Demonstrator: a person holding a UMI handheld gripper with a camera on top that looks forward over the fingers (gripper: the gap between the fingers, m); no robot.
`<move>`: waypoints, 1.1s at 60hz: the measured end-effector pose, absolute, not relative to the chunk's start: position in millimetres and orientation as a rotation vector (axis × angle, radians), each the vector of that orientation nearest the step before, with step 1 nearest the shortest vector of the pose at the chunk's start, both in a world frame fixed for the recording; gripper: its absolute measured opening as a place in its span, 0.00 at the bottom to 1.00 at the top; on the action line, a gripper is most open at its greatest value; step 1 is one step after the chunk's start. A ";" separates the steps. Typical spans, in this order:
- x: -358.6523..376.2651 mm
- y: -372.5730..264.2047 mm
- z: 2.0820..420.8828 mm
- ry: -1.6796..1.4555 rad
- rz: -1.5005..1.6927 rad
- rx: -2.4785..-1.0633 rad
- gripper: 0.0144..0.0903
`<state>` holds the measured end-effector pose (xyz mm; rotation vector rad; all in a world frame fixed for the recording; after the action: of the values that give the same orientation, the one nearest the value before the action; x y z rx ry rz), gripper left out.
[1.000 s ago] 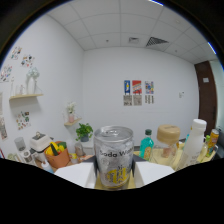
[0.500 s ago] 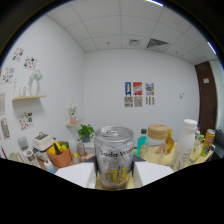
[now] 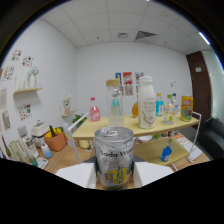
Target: Make me a cup of Mojito.
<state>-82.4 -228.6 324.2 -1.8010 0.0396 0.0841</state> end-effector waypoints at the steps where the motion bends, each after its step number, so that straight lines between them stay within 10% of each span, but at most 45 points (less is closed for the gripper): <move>1: -79.7 -229.5 316.3 0.045 0.085 -1.809 0.49; 34: -47.2 -213.3 186.8 0.654 0.782 -1.870 0.49; 66: -31.9 -206.7 231.6 1.511 1.831 -1.231 0.49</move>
<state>-31.9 -206.7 231.6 -1.2308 1.5108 1.8306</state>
